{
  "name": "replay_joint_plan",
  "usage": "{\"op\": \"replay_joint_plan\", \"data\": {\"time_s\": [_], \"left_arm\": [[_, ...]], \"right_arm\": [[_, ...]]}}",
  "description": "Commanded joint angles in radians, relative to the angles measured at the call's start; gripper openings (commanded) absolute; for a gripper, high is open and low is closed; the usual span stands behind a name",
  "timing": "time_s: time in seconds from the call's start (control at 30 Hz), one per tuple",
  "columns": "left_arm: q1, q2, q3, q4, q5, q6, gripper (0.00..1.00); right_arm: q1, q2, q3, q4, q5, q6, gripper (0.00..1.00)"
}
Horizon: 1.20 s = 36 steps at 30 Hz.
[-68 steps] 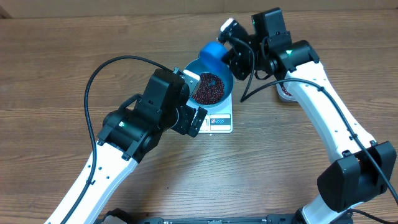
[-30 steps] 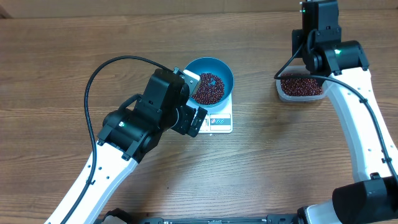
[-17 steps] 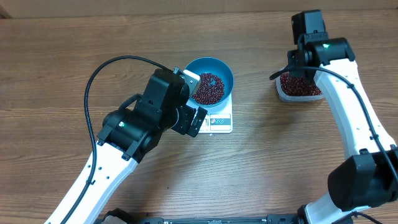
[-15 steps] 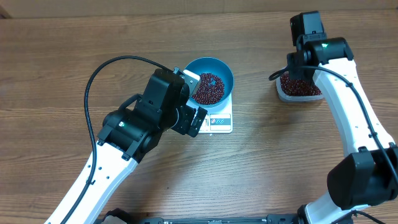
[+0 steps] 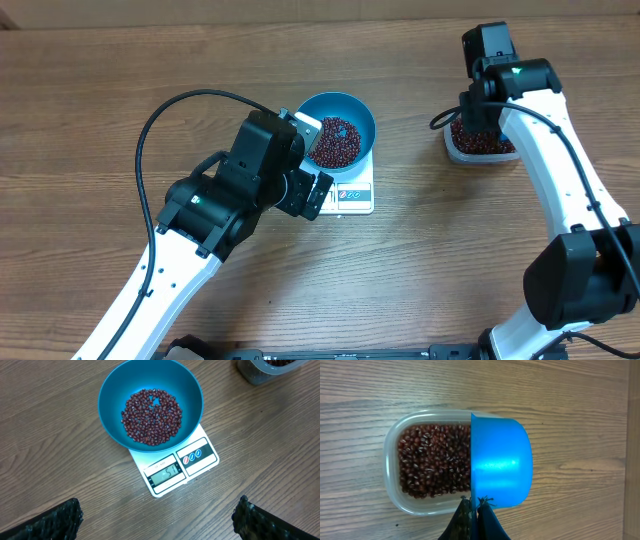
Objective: Scoop item into bowl and weigh 150g on scale
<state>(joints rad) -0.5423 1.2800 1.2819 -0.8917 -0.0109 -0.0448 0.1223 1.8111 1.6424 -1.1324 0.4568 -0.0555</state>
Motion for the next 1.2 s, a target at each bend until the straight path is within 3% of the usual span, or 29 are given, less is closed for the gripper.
{"op": "replay_joint_plan", "data": {"time_s": [0.0, 0.5, 1.17], "left_arm": [[0.005, -0.010, 0.016, 0.003, 0.008, 0.012, 1.00], [0.005, -0.010, 0.016, 0.002, 0.008, 0.012, 1.00], [0.005, -0.010, 0.016, 0.002, 0.008, 0.012, 1.00]], "right_arm": [[-0.028, 0.008, -0.008, 0.000, 0.013, 0.008, 0.04], [-0.068, 0.013, -0.169, 0.084, -0.125, 0.007, 0.04], [-0.108, 0.013, -0.167, 0.201, -0.554, 0.042, 0.04]]}}
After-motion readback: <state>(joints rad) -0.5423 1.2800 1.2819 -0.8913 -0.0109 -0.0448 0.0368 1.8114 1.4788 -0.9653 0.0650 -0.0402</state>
